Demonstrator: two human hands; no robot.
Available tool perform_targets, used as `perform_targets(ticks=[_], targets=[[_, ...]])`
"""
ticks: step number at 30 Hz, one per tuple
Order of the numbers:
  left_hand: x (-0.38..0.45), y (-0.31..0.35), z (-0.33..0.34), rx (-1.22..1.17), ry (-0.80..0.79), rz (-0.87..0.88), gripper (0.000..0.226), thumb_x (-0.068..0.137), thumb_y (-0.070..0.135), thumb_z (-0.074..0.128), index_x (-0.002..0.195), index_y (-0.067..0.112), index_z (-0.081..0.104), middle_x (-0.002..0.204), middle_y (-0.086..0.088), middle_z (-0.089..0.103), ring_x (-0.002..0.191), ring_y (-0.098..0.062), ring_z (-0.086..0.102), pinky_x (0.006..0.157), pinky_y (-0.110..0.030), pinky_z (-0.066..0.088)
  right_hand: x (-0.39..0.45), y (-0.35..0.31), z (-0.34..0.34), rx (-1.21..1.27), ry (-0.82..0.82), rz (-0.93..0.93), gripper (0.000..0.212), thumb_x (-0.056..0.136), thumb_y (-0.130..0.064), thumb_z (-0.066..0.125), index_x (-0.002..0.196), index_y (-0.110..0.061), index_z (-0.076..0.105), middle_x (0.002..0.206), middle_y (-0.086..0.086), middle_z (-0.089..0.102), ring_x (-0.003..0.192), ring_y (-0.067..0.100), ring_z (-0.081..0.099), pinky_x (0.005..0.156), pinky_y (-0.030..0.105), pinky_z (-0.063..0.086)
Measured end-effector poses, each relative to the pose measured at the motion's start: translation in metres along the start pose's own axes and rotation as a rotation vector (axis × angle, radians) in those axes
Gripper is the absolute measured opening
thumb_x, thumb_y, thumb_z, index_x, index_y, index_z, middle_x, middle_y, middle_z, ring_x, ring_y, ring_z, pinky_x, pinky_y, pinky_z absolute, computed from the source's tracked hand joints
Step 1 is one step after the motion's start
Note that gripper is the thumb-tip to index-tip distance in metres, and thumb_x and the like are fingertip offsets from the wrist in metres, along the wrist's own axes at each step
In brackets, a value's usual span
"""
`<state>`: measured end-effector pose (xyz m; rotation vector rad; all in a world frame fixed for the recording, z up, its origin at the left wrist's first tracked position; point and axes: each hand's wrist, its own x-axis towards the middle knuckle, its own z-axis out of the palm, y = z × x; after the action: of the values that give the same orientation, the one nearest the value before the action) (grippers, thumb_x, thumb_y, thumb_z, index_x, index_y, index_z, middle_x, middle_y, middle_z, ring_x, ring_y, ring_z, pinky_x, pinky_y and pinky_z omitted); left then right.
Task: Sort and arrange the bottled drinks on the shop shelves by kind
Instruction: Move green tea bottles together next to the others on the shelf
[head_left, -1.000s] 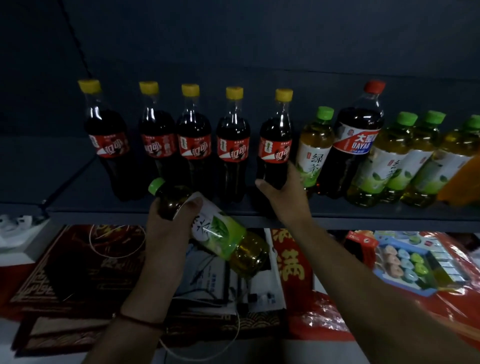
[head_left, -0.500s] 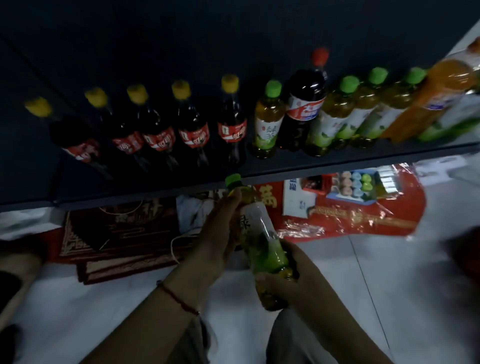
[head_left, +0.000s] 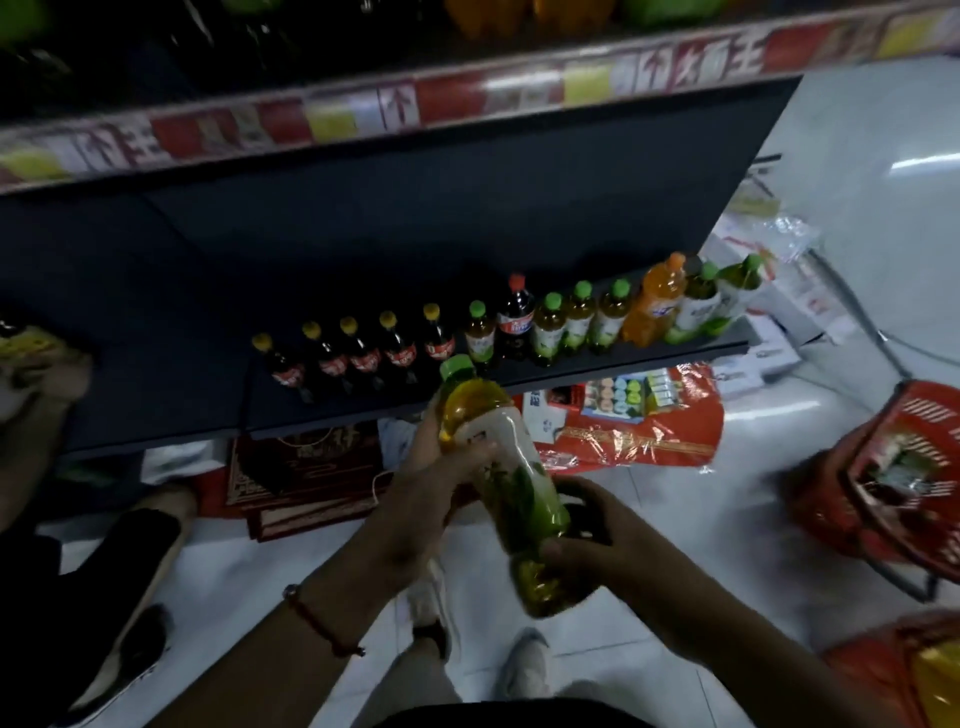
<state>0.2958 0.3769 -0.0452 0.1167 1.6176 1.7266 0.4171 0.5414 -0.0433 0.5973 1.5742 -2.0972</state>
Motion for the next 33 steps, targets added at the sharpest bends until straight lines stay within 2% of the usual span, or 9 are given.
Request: perform_targets(ticks=[2,4,9,15,18,20,23,29,33], targets=[[-0.014,0.020,0.011,0.233,-0.057,0.138,0.080,0.084,0.028,0.074,0.146,0.048,0.027,0.117,0.022,0.065,0.107,-0.002,0.064,0.084,-0.029,0.058,-0.011,0.002,0.009,0.129,-0.096,0.005,0.070,0.069,-0.017,0.075,0.133,-0.022,0.046,0.118,0.010,0.067,0.109,0.027,0.065,0.092,0.040,0.053],[-0.021,0.033,0.020,0.407,-0.086,0.229,0.091,0.078,0.033,0.077,0.143,0.056,0.018,0.124,0.029,0.055,0.109,0.008,0.059,0.080,-0.020,0.056,-0.012,0.006,0.022,0.157,-0.110,-0.037,0.067,0.072,-0.007,0.070,0.134,-0.017,0.046,0.117,0.011,0.068,0.111,0.029,0.064,0.090,0.038,0.054],[-0.032,0.050,0.019,0.594,-0.082,0.324,0.095,0.070,0.046,0.082,0.143,0.061,0.022,0.144,0.016,0.043,0.127,-0.005,0.050,0.098,-0.037,0.052,-0.011,-0.003,0.043,0.078,-0.032,-0.120,0.055,0.080,0.002,0.068,0.125,-0.023,0.050,0.107,0.001,0.072,0.105,0.019,0.067,0.090,0.035,0.054],[-0.042,0.093,-0.011,0.469,-0.016,0.421,0.108,0.072,0.023,0.086,0.144,0.059,0.014,0.131,0.027,0.056,0.119,-0.001,0.058,0.096,-0.029,0.053,0.007,-0.048,0.048,-0.164,-0.010,-0.284,0.072,0.062,-0.019,0.081,0.122,-0.040,0.049,0.120,0.003,0.063,0.113,0.020,0.062,0.094,0.044,0.053],[-0.045,0.139,-0.038,0.564,0.055,0.471,0.118,0.068,0.036,0.088,0.136,0.074,0.000,0.140,0.028,0.047,0.124,0.000,0.054,0.100,-0.030,0.050,0.026,-0.090,0.066,-0.396,0.097,-0.483,0.067,0.066,-0.019,0.080,0.120,-0.047,0.051,0.122,-0.006,0.061,0.114,0.012,0.060,0.091,0.036,0.055],[-0.046,0.173,-0.056,0.690,0.095,0.530,0.119,0.066,0.045,0.087,0.133,0.076,-0.006,0.133,0.041,0.045,0.119,0.012,0.052,0.094,-0.014,0.047,0.037,-0.120,0.082,-0.511,0.151,-0.610,0.065,0.061,-0.032,0.078,0.119,-0.051,0.054,0.118,-0.007,0.064,0.111,0.009,0.062,0.091,0.040,0.054],[-0.044,0.221,-0.085,0.893,0.157,0.652,0.119,0.064,0.053,0.085,0.134,0.074,-0.010,0.126,0.048,0.042,0.115,0.021,0.046,0.090,-0.007,0.042,0.060,-0.162,0.106,-0.424,0.140,-0.684,0.070,0.063,-0.020,0.080,0.122,-0.049,0.056,0.118,-0.002,0.066,0.105,0.018,0.066,0.085,0.048,0.056],[-0.039,0.304,-0.150,1.093,0.296,0.871,0.108,0.053,0.059,0.085,0.128,0.073,0.009,0.113,0.053,0.040,0.110,0.024,0.044,0.078,-0.001,0.042,0.101,-0.240,0.164,-0.545,0.171,-0.846,0.071,0.074,-0.026,0.081,0.119,-0.064,0.043,0.118,-0.036,0.056,0.107,-0.011,0.057,0.089,0.021,0.052],[-0.026,0.348,-0.191,1.271,0.396,0.925,0.111,0.055,0.066,0.082,0.142,0.054,0.014,0.127,0.031,0.040,0.111,0.009,0.041,0.093,-0.023,0.037,0.136,-0.280,0.204,-0.661,0.252,-0.929,0.069,0.074,-0.029,0.080,0.119,-0.062,0.040,0.110,-0.036,0.061,0.101,-0.015,0.057,0.083,0.012,0.050]])
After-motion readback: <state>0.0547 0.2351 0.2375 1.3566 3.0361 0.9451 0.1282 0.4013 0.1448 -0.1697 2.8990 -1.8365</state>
